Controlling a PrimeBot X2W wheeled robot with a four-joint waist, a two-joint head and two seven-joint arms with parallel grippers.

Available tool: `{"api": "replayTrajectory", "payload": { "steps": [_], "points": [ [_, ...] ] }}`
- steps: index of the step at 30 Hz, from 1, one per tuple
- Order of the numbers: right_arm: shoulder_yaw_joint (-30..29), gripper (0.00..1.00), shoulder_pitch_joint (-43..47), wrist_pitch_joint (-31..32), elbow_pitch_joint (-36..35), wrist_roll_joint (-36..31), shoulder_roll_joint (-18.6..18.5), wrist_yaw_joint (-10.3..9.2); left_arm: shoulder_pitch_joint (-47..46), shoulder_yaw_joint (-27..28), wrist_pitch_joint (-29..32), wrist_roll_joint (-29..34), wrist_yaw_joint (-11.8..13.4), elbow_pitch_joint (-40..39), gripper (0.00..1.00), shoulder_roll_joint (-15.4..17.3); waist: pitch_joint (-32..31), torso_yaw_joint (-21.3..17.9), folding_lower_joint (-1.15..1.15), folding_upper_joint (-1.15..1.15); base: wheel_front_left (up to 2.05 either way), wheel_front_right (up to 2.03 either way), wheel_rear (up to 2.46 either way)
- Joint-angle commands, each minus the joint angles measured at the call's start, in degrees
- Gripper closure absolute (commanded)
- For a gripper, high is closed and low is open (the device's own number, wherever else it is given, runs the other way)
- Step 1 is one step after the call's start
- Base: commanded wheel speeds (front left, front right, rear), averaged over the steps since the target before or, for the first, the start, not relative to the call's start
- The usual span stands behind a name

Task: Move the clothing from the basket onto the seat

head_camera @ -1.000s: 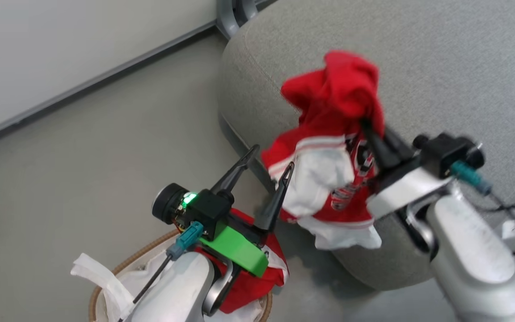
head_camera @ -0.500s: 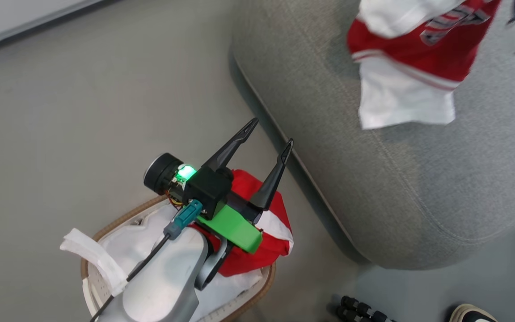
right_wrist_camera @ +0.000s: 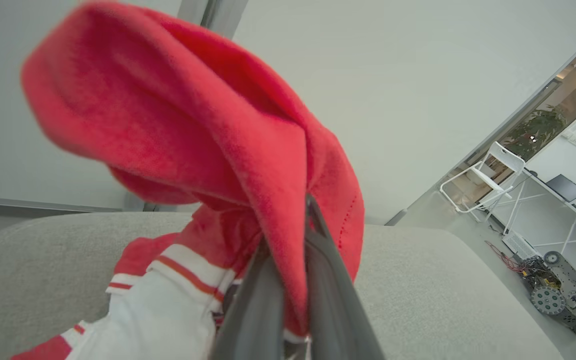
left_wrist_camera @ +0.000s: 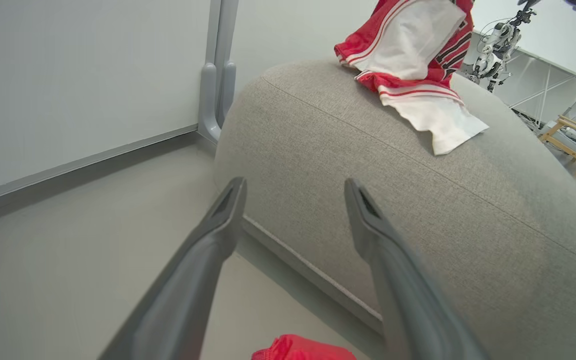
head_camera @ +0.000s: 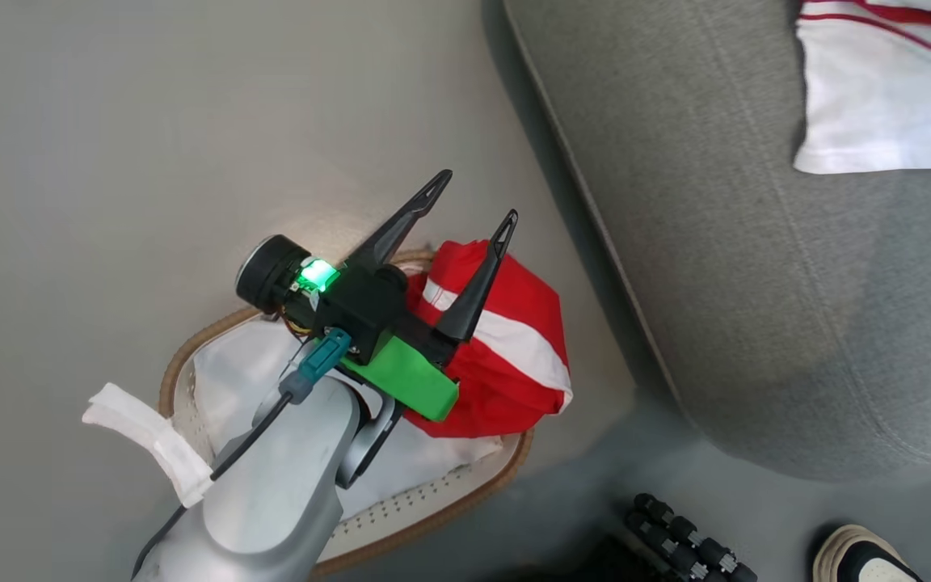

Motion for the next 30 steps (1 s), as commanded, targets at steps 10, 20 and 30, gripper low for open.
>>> {"api": "replayTrajectory", "payload": {
  "steps": [10, 20, 30],
  "points": [
    [-6.72, 0.0, 6.67, -0.2, 8.68, -3.28, 4.36, -0.08, -1.07, 1.25, -0.03, 0.5, -0.19, 0.87, 0.0, 0.5, 3.01, 2.24, -0.01, 0.0, 0.0, 0.0, 0.0],
    [-8.53, 0.0, 15.85, -0.2, 3.28, -1.23, 9.06, -0.08, 1.76, 4.04, -0.03, 0.14, -0.19, 2.58, 0.0, -0.25, -2.41, 1.06, -0.01, 0.0, 0.0, 0.0, 0.0],
    [-9.65, 0.0, 26.23, -0.2, -4.37, 2.32, 12.05, -0.08, 5.92, 8.52, -0.03, 0.16, -0.19, 3.4, 0.0, -1.51, -10.52, 2.36, -0.01, 0.0, 0.0, 0.0, 0.0]
  ]
}}
